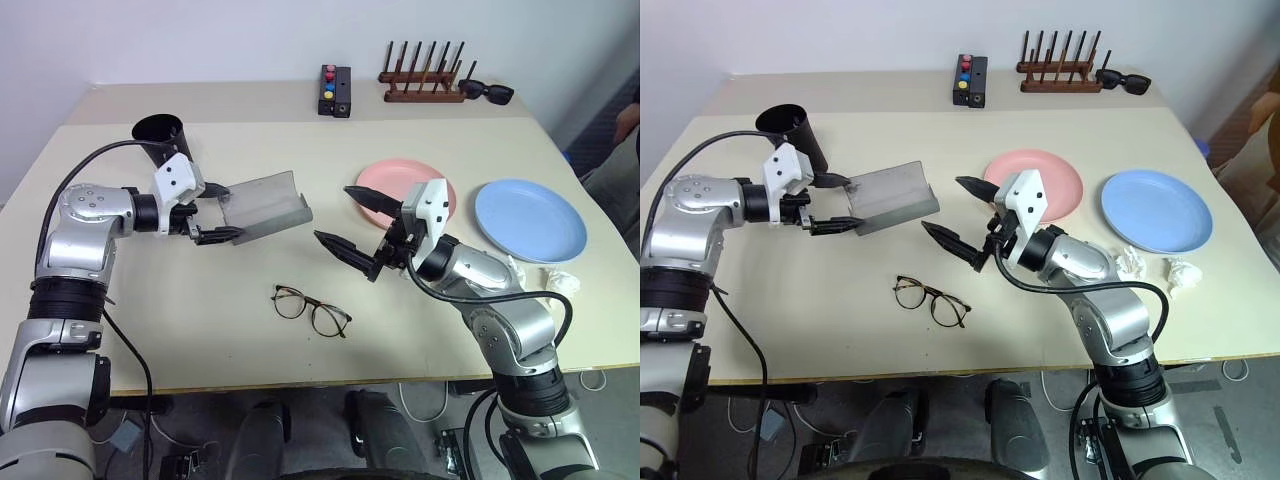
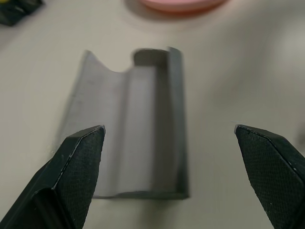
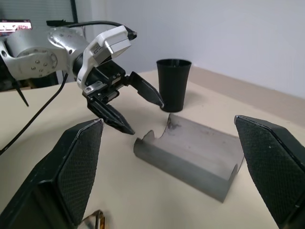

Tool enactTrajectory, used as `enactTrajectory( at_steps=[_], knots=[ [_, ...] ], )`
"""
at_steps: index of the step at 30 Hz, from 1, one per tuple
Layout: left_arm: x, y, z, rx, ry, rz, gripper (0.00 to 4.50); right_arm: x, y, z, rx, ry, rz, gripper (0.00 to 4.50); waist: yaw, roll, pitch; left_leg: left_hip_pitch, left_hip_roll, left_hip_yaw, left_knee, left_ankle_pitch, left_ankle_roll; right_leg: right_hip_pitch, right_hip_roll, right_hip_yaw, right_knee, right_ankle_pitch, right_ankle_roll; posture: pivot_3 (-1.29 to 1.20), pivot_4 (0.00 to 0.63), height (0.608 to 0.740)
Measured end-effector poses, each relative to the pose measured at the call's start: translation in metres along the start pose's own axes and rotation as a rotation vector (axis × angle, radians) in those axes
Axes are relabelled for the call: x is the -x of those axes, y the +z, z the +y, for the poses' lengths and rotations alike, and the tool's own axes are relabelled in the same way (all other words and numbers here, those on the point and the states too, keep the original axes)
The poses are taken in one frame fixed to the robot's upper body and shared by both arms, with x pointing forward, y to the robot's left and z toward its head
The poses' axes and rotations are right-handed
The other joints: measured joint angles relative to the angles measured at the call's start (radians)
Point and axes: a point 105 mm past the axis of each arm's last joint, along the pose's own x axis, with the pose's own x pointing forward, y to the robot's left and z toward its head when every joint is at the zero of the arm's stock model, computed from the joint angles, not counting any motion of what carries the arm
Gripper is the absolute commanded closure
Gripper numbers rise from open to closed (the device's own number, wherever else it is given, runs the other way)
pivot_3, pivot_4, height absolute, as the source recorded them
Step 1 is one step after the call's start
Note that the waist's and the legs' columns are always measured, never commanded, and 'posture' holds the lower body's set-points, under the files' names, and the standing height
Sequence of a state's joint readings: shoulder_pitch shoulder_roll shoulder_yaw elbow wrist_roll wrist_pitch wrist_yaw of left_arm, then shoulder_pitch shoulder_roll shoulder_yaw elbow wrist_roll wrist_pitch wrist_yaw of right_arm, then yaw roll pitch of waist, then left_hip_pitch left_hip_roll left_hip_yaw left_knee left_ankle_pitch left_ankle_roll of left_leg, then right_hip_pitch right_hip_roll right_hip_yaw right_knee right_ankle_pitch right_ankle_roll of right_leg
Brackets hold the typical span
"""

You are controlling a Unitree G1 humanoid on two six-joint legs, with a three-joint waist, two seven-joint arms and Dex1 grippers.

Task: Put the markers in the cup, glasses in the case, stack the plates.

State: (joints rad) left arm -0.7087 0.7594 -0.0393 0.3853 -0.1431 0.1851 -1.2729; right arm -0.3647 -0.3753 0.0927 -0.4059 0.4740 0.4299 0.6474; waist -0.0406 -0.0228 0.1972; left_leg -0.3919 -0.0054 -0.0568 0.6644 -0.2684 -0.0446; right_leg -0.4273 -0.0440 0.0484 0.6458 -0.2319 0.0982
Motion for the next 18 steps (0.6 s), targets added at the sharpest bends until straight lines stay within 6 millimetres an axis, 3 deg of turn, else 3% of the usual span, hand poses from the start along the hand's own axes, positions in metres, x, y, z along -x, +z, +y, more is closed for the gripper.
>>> enactTrajectory(
  at_steps=[9,12,18],
  knots=[
    [-0.044,-0.025,-0.013,0.018,-0.023,0.118,0.06,0.001,-0.006,0.002,-0.006,-0.007,0.013,0.0,0.002,0.0,0.0,0.0,0.0,0.0,0.0,0.0,0.0,0.0,0.0,0.0,0.0,0.0,0.0,0.0,0.15,0.735],
    [-0.054,-0.029,-0.007,0.034,0.02,0.127,0.84,0.0,-0.007,0.004,-0.01,-0.006,0.012,0.0,0.001,0.0,0.0,0.0,0.0,0.0,0.0,0.0,0.0,0.0,0.0,0.0,0.0,0.0,0.0,0.0,0.15,0.735],
    [-0.061,-0.03,-0.005,0.037,0.032,0.116,3.89,0.001,-0.01,0.005,-0.022,-0.016,0.012,0.0,-0.001,0.0,0.0,0.0,0.0,0.0,0.0,0.0,0.0,0.0,0.0,0.0,0.0,0.0,0.0,0.0,0.15,0.735]
  ],
)
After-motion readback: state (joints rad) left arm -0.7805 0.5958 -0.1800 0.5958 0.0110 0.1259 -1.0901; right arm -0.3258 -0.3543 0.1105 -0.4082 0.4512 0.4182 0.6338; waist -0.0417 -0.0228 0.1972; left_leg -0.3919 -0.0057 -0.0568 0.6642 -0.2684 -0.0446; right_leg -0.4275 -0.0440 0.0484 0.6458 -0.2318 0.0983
